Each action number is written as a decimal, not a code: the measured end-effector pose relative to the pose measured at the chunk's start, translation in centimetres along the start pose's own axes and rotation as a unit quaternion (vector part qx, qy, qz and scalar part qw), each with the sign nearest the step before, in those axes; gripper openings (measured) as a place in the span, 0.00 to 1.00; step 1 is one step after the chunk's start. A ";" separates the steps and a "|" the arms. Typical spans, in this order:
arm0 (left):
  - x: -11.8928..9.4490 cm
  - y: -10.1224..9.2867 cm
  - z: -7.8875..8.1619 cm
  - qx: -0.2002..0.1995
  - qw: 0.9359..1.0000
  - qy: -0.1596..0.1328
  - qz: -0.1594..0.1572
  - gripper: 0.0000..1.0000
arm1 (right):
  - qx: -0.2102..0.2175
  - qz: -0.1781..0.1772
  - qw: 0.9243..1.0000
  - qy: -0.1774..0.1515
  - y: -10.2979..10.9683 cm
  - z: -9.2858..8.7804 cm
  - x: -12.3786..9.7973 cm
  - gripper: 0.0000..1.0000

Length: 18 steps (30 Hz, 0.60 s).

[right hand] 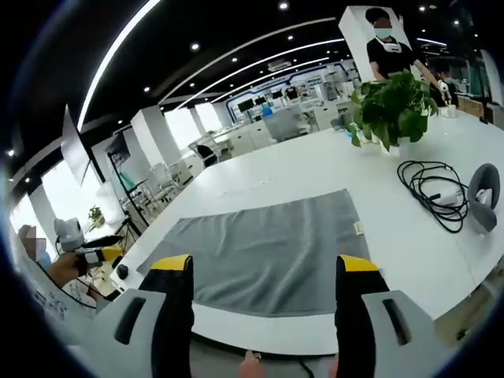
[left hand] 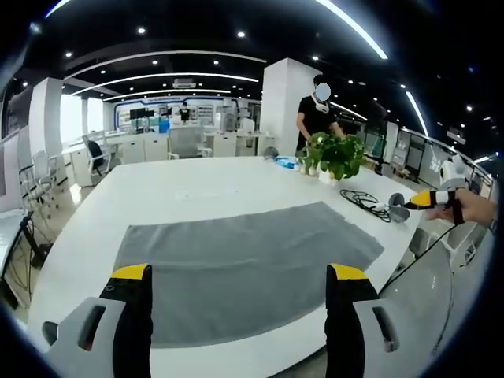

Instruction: Fold the towel on the table until its edges align and the towel forms a compact rectangular stack.

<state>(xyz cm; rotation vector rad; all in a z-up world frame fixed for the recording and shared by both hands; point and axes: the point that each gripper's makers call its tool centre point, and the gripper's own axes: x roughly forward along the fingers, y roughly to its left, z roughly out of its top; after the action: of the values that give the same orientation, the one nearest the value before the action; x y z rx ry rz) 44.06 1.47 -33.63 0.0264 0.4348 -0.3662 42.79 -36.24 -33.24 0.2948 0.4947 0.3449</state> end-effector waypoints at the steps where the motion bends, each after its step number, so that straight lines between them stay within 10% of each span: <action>1: 0.0 0.0 0.0 0.000 1.000 0.000 0.001 0.94 | 0.000 0.000 1.000 0.000 -0.1 0.0 0.0 0.73; 18: -0.1 0.0 0.1 0.001 1.000 -0.005 0.003 0.93 | 0.009 -0.008 1.000 -0.010 -0.7 0.1 -0.5 0.72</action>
<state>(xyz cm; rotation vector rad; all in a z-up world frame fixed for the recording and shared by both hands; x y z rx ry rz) 44.03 1.51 -33.54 0.0281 0.4238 -0.3613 42.62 -37.10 -33.18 0.3110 0.4804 0.3212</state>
